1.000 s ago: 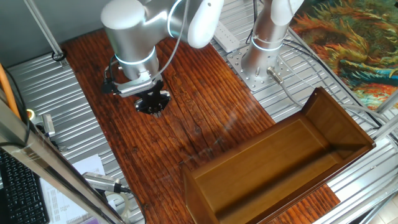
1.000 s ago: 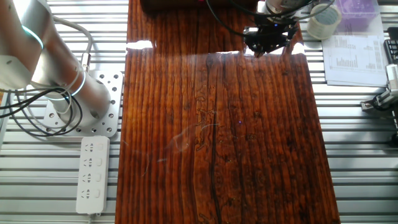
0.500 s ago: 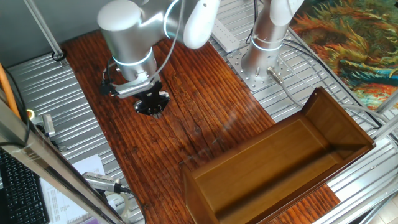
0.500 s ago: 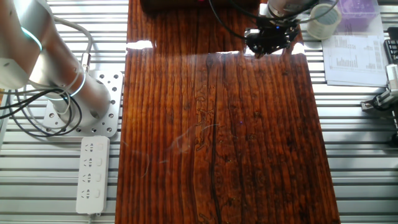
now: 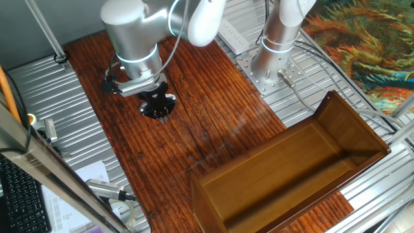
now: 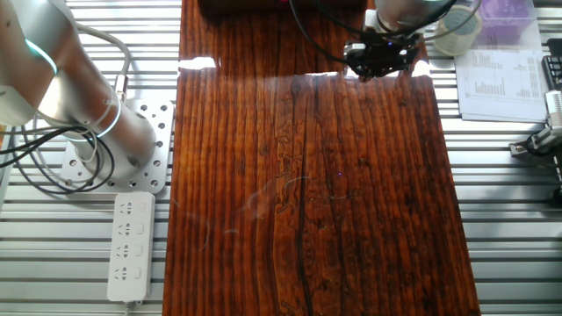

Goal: Take the object down from the shelf

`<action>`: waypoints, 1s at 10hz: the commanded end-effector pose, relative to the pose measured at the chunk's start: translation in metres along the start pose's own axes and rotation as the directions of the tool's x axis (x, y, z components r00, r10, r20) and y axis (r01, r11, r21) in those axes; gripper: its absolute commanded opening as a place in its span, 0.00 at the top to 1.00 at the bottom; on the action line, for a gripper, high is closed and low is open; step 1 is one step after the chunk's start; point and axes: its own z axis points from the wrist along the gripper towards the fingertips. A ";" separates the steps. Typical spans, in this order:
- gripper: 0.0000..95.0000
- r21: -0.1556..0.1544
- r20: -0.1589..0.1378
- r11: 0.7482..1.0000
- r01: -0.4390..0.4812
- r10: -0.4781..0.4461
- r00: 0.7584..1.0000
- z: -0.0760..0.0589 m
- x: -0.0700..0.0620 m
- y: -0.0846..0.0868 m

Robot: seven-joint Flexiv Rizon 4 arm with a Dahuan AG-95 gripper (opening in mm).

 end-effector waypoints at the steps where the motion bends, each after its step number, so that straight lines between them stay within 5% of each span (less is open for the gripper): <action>1: 1.00 -0.042 -0.015 0.978 0.204 -0.205 0.979 0.000 0.000 0.000; 3: 1.00 -0.037 -0.015 0.968 0.249 -0.250 0.968 0.000 0.000 0.000; 5: 1.00 -0.034 0.020 0.961 0.275 -0.275 0.961 0.000 0.000 0.000; 7: 1.00 -0.036 0.047 0.965 0.259 -0.257 0.965 0.015 -0.007 0.018; 8: 0.80 -0.031 0.062 0.962 0.271 -0.269 0.961 0.022 -0.015 0.024; 9: 0.80 -0.028 0.070 0.956 0.292 -0.290 0.955 0.026 -0.029 0.028; 10: 0.60 -0.027 0.072 0.954 0.300 -0.297 0.952 0.027 -0.038 0.029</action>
